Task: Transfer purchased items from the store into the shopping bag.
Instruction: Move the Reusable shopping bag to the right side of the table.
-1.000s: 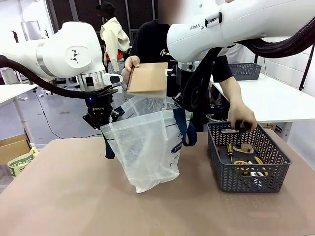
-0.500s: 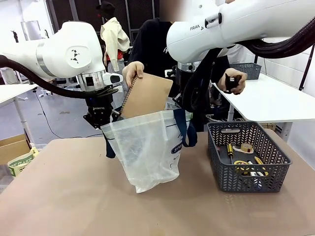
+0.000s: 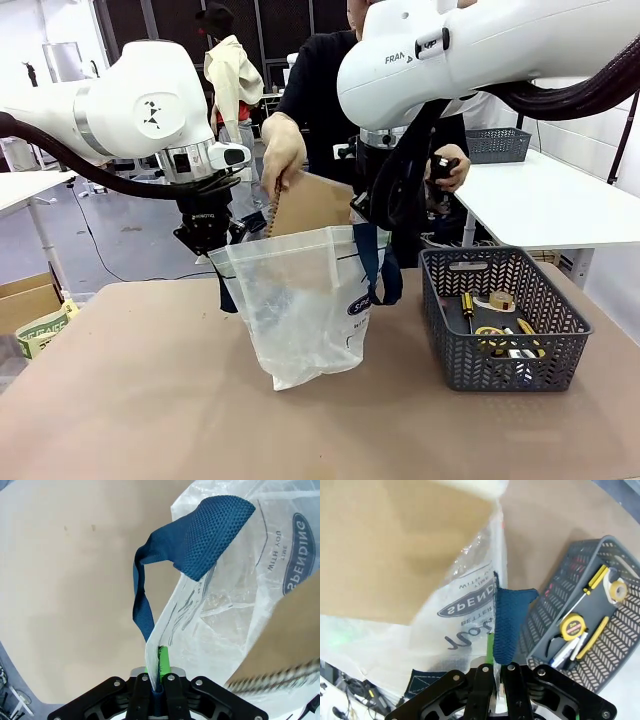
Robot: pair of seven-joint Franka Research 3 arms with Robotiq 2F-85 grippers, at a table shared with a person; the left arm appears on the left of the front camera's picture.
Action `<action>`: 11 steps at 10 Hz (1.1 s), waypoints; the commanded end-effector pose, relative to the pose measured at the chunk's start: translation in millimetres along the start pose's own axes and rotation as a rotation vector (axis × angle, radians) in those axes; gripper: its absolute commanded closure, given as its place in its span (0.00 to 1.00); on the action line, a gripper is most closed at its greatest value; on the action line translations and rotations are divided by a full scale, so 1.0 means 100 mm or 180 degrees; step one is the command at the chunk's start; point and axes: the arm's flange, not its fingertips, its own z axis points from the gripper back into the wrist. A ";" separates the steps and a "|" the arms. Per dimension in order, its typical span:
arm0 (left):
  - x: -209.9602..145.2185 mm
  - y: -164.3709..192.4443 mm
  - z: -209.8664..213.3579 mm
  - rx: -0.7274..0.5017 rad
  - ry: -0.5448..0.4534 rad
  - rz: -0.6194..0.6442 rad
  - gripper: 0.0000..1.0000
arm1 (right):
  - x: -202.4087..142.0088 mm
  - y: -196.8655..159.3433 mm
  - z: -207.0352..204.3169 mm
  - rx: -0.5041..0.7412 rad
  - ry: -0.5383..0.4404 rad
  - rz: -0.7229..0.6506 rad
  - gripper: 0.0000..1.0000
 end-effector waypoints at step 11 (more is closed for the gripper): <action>-0.08 0.03 0.03 -0.0022 -0.0223 -0.0259 1.00 | -0.07 0.00 -0.07 -0.0164 0.0081 0.0293 1.00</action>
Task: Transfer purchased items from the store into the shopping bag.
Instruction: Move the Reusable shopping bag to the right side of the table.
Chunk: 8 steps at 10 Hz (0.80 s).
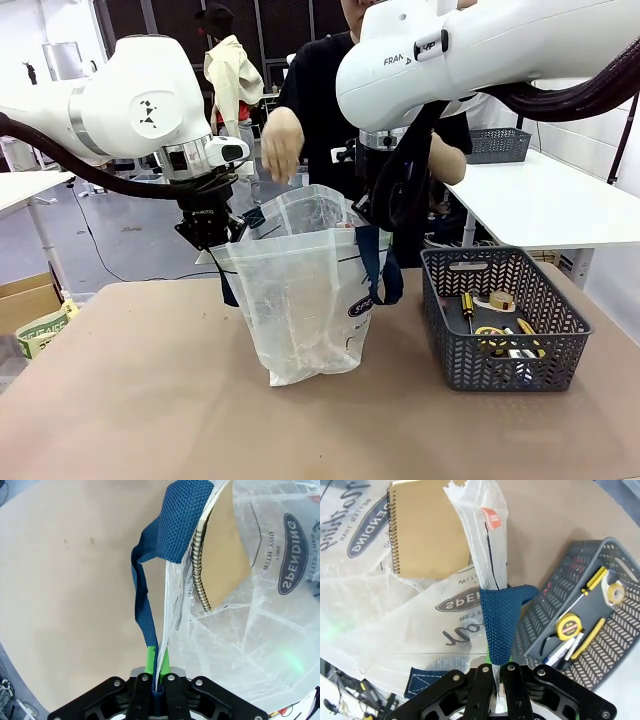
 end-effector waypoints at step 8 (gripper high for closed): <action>-0.01 0.00 0.01 0.0002 -0.0025 -0.0022 1.00 | -0.01 0.01 -0.01 -0.0075 0.0031 0.0067 1.00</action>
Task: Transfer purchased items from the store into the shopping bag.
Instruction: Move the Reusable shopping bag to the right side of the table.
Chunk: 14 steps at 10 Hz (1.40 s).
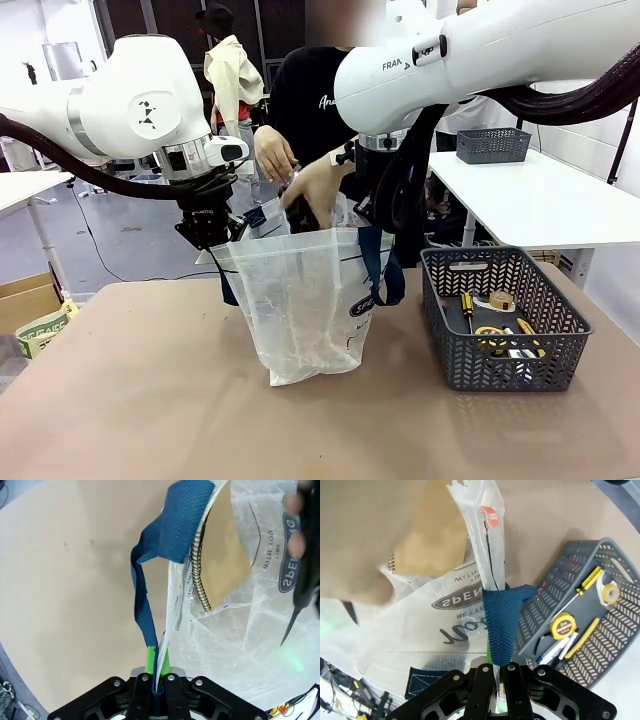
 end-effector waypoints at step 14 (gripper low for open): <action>0.00 0.00 0.00 0.0000 -0.0001 0.0003 1.00 | 0.00 -0.01 0.00 -0.0002 0.0002 -0.0003 1.00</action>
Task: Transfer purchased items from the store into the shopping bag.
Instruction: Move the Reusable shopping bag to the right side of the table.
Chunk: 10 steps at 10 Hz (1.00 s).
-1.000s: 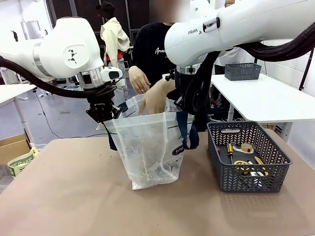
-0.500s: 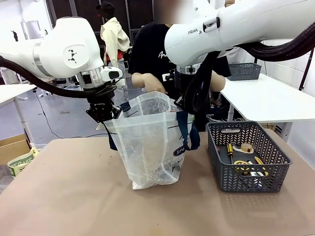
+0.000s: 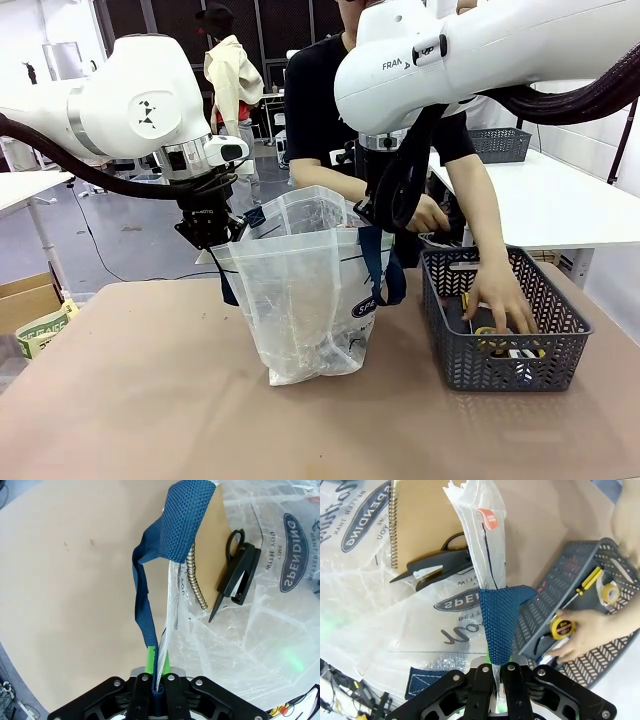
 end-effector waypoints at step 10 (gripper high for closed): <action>0.00 0.00 0.00 -0.0001 0.0000 0.0003 1.00 | 0.00 -0.01 -0.01 -0.0002 0.0004 -0.0003 1.00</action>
